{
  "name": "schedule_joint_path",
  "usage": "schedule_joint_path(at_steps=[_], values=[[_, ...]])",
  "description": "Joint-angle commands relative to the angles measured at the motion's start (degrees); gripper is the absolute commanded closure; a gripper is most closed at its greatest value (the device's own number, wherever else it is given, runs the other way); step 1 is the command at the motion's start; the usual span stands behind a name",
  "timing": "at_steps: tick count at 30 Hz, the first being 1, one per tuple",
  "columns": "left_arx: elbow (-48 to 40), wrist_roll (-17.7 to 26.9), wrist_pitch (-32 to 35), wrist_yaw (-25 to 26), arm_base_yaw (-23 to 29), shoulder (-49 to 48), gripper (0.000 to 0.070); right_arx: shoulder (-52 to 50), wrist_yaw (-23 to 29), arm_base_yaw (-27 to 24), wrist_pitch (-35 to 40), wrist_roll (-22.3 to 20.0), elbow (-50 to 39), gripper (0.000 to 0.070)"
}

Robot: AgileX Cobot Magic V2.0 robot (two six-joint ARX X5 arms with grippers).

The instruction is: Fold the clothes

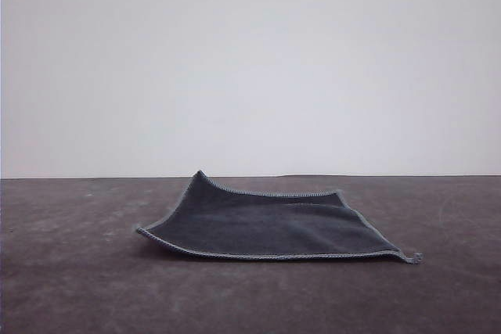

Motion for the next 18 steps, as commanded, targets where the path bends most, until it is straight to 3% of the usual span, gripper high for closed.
schedule_joint_path(at_steps=[1,7,13,18], values=[[1.61,-0.48,-0.05,-0.17,0.04,-0.04,0.0700,0.07,-0.49,-0.02,0.55,4.66,1.58,0.0690],[10.64,1.04,-9.91,-0.76,0.04,0.66,0.0697,0.11,-2.36,-0.02,-1.44,5.71,8.28,0.0692],[22.94,5.03,-26.56,-0.76,0.04,6.20,0.0697,3.11,-3.11,-0.02,-14.05,5.37,19.18,0.0692],[30.80,9.01,-36.91,0.20,0.04,13.37,0.0697,9.98,-5.83,-0.02,-24.39,1.40,26.38,0.0692]])
